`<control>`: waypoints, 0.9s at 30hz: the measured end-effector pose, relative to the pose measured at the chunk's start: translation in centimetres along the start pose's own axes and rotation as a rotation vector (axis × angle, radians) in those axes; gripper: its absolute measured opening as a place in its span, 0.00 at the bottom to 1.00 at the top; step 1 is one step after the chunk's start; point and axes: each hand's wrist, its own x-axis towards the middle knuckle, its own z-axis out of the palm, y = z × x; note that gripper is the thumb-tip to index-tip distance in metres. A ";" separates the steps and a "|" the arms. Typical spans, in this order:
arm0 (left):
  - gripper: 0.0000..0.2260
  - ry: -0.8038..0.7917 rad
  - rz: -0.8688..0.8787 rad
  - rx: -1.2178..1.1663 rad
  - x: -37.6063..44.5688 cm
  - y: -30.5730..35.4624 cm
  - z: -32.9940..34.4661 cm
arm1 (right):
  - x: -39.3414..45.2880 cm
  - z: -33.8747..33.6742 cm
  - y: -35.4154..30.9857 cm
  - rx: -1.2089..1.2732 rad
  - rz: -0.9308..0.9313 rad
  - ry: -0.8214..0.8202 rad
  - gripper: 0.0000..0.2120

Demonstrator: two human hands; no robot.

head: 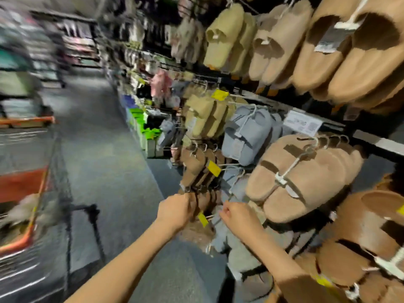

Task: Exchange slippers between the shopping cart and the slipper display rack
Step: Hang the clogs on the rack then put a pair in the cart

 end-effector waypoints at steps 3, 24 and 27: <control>0.12 -0.017 -0.182 0.048 -0.4 -8.3 -0.5 | 5.0 3.0 -6.0 0.042 -0.110 -0.068 0.10; 0.12 -0.083 -0.906 0.017 4.4 -47.3 -2.4 | 34.8 24.6 -38.4 0.247 -0.484 -0.446 0.14; 0.12 -0.090 -1.010 -0.001 7.7 -51.5 -1.3 | 40.1 27.5 -41.7 0.245 -0.541 -0.497 0.11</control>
